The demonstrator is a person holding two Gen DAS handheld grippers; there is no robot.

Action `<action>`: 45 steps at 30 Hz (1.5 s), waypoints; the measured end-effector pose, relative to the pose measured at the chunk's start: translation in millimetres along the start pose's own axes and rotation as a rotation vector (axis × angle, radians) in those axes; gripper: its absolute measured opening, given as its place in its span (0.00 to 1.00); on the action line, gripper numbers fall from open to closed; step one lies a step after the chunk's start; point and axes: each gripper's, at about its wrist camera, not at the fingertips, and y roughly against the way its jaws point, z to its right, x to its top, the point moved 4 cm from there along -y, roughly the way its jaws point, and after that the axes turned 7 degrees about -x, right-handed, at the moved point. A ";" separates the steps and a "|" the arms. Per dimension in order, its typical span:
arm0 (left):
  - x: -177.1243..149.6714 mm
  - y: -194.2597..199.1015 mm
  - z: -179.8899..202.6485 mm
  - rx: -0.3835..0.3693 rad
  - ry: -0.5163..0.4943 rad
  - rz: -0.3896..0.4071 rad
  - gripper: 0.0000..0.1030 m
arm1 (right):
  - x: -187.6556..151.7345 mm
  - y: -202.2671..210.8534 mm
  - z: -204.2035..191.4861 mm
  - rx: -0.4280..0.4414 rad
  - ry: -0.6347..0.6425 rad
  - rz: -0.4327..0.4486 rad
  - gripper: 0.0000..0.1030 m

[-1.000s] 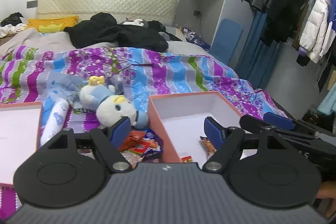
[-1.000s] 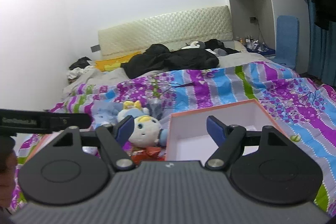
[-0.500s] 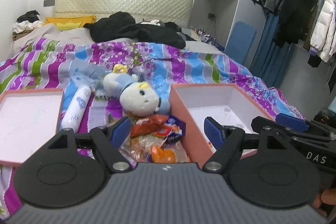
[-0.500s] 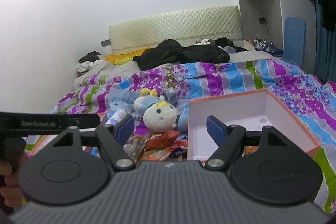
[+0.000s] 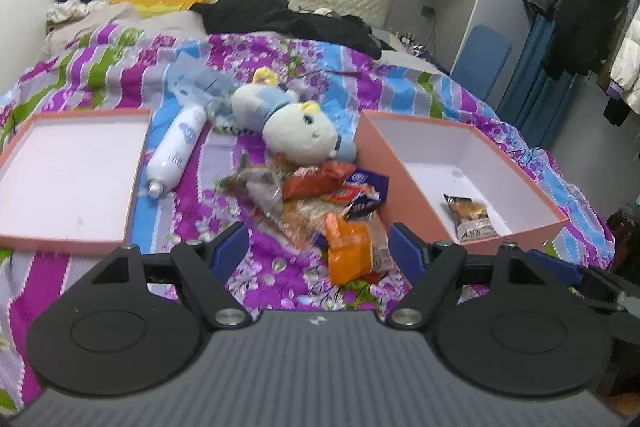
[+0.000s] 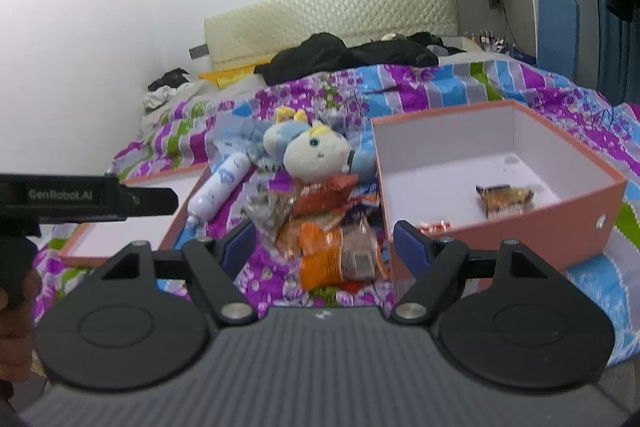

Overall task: Organize snacks
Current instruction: 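Grasp the clear wrapper with the left tool while the right grasps the orange packet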

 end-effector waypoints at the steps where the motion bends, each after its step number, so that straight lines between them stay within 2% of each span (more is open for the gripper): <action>1: -2.9 -1.0 -2.6 -0.003 0.007 -0.004 0.78 | -3.7 -0.8 -0.5 -0.006 0.008 0.000 0.75; 7: -14.9 -12.7 -21.3 0.004 0.038 -0.031 0.78 | -23.5 -16.0 -9.6 -0.017 0.041 -0.039 0.75; 15: -26.0 -51.3 -44.1 0.000 0.063 -0.092 0.78 | -34.1 -37.7 -20.4 -0.029 0.092 -0.064 0.74; 22: -20.9 -84.5 -64.5 -0.011 0.094 -0.112 0.79 | -41.9 -60.0 -40.3 -0.030 0.188 -0.081 0.68; 24: -18.3 -95.7 -73.4 -0.016 0.114 -0.120 0.80 | -43.6 -69.0 -45.4 -0.032 0.215 -0.093 0.62; 32: -7.8 -149.8 -108.0 -0.041 0.198 -0.163 0.81 | -43.7 -115.1 -58.8 -0.076 0.288 -0.119 0.61; 37: 6.6 -187.2 -117.1 -0.061 0.208 -0.160 0.81 | -38.2 -150.5 -59.7 -0.107 0.309 -0.139 0.65; 39: 12.5 -202.2 -119.3 -0.063 0.205 -0.160 0.81 | -35.9 -162.6 -59.7 -0.130 0.320 -0.135 0.76; 41: 17.2 -215.4 -120.9 -0.074 0.206 -0.158 0.81 | -36.3 -172.8 -61.2 -0.130 0.344 -0.139 0.79; 45: 24.0 -240.0 -122.2 -0.087 0.203 -0.163 0.80 | -37.0 -191.9 -64.7 -0.161 0.379 -0.163 0.80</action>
